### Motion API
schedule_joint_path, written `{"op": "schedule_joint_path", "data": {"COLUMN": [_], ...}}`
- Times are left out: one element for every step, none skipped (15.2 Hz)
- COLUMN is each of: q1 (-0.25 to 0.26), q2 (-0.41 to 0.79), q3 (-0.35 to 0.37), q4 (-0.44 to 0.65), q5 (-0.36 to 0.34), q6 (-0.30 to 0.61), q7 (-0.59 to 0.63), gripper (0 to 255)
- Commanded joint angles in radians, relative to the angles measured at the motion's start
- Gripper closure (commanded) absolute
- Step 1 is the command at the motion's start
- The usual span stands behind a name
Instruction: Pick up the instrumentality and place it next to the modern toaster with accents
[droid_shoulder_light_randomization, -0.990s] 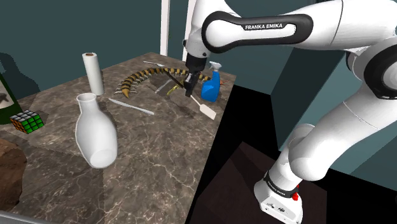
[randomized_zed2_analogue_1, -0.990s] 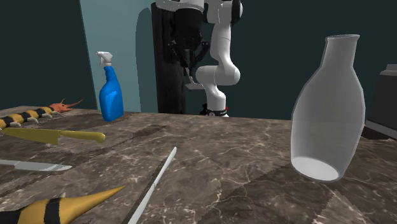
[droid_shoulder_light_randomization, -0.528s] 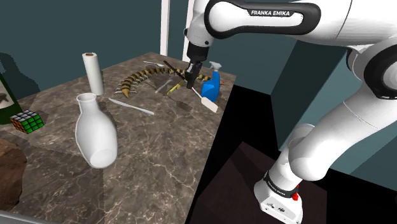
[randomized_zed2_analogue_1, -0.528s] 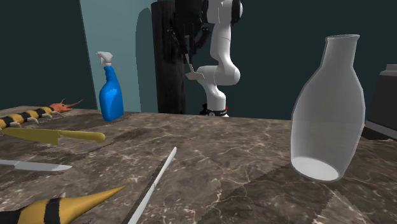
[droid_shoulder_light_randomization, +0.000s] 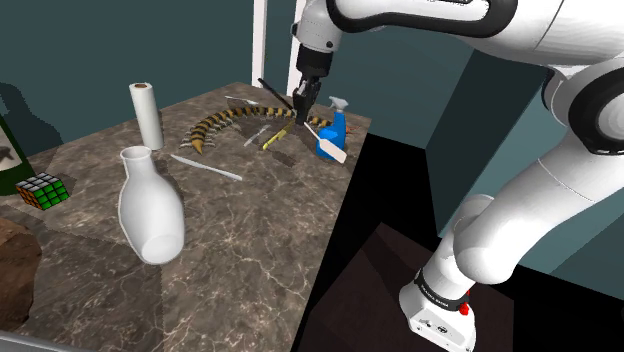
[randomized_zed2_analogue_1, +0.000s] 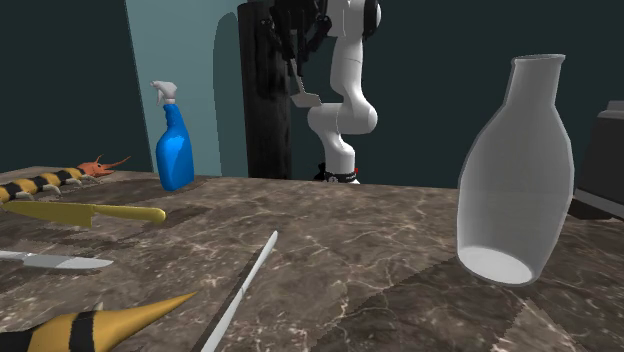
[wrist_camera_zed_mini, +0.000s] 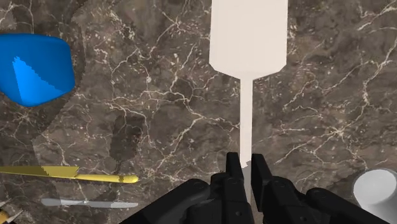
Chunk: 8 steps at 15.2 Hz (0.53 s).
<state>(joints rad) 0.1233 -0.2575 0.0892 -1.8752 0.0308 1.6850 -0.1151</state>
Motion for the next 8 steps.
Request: {"op": "schedule_joint_path", "data": {"q1": [0.0, 0.0, -0.001, -0.001, -0.001, 0.008, 0.017, 0.026], "q2": [0.007, 0.01, 0.014, 0.018, 0.018, 0.007, -0.004, -0.014], "q3": [0.0, 0.0, 0.0, 0.0, 0.0, 0.014, 0.029, 0.043], "q4": [0.033, 0.05, 0.067, 0.085, 0.088, 0.077, 0.067, 0.058], "q5": [-0.001, -0.001, -0.001, -0.002, -0.002, 0.001, 0.005, 0.008], "q6": [-0.026, -0.04, -0.054, -0.068, -0.07, -0.07, -0.07, -0.07], "q7": [0.001, 0.001, 0.001, 0.002, 0.002, 0.024, 0.047, 0.07], "gripper": [255, 255, 255, 255, 255, 255, 255, 255]}}
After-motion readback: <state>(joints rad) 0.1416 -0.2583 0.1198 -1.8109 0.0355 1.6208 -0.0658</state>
